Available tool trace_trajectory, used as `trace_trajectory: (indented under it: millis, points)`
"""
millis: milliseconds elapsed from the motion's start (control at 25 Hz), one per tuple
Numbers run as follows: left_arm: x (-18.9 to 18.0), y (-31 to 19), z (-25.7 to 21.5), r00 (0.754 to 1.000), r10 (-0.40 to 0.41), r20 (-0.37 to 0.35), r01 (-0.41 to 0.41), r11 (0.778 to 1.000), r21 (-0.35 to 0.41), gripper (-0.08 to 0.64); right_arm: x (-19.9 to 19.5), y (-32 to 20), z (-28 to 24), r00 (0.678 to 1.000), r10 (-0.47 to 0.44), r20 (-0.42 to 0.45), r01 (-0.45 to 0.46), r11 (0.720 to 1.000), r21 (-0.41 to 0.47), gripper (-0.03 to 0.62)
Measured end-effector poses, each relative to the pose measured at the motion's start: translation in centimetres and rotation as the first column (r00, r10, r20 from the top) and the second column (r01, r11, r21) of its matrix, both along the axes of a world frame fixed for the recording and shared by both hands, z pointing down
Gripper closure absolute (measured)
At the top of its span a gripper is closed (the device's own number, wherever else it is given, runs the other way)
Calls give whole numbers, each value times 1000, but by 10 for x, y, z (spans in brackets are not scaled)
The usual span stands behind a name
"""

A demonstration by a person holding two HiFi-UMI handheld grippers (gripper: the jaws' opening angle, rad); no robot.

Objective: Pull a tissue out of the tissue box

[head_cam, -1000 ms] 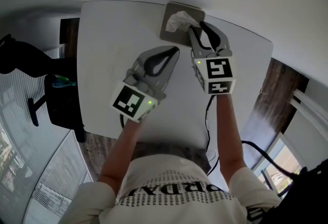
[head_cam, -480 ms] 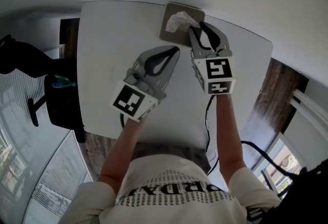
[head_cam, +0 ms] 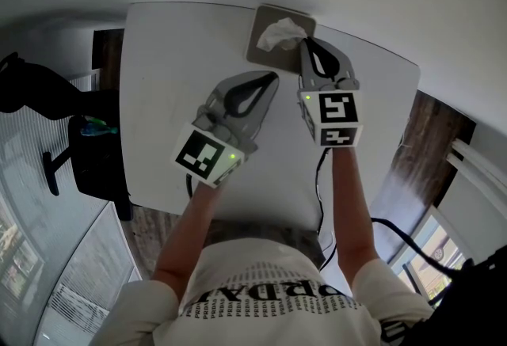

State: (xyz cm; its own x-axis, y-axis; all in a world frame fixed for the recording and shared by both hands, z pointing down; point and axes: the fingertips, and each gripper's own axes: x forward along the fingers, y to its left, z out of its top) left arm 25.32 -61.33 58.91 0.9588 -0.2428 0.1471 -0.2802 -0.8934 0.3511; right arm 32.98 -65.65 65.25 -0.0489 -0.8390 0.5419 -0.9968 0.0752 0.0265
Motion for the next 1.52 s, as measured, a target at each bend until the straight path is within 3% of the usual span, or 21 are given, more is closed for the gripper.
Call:
trace_trajectory:
  millis: [320,800,1520]
  points:
    - [4,-3,-11,999,-9,-33,9,1000,3,569,-2,-1,-16,1000,-6,-12,6,1000,26,583]
    - [-4,2,-39,999,29,-18,-28,999,45,569,-8,8,-56,1000,-3,-9,3,999,49,583]
    - [-23,63,-110,995,78,-58,-73,995,74,569,-34,65,-145,1000,1,-24,2,993,119,583]
